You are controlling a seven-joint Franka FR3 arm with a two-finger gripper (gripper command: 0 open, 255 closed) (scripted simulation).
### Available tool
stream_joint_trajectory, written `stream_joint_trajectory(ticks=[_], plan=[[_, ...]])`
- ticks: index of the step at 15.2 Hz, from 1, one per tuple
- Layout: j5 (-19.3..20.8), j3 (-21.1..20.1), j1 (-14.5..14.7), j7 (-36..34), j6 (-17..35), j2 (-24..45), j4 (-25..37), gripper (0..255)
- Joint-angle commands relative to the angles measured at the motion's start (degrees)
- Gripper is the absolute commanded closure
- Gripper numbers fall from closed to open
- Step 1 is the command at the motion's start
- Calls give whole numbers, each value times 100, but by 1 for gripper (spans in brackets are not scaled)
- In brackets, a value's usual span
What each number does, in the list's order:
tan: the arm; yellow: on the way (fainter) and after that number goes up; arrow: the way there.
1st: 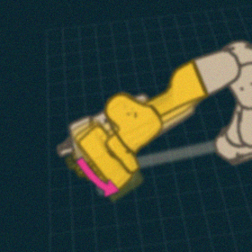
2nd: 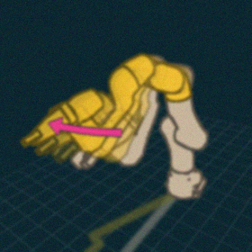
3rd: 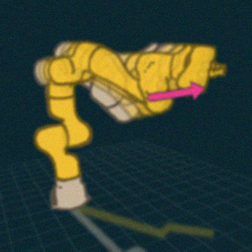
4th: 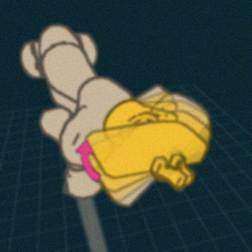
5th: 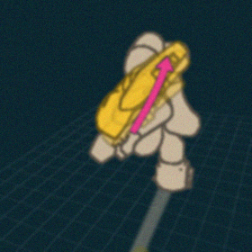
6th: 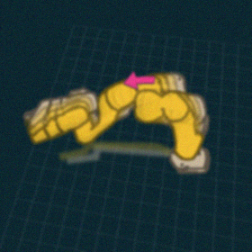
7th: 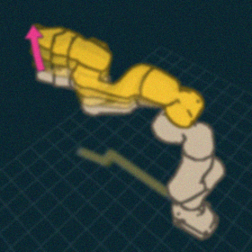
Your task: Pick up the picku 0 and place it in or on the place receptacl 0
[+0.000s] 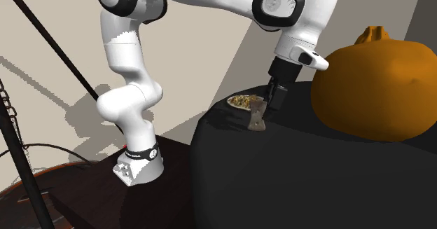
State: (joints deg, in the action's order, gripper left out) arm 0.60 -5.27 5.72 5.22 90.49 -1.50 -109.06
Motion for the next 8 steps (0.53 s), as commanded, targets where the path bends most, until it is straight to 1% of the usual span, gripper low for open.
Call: stream_joint_trajectory(ticks=[1,6,7,8], plan=[[-1,0,0,-1,33,-4,-36,0],[-1,0,0,-1,32,-4,-35,0],[-1,0,0,-1,32,-4,-35,255],[-1,0,0,-1,32,-4,-35,255]])
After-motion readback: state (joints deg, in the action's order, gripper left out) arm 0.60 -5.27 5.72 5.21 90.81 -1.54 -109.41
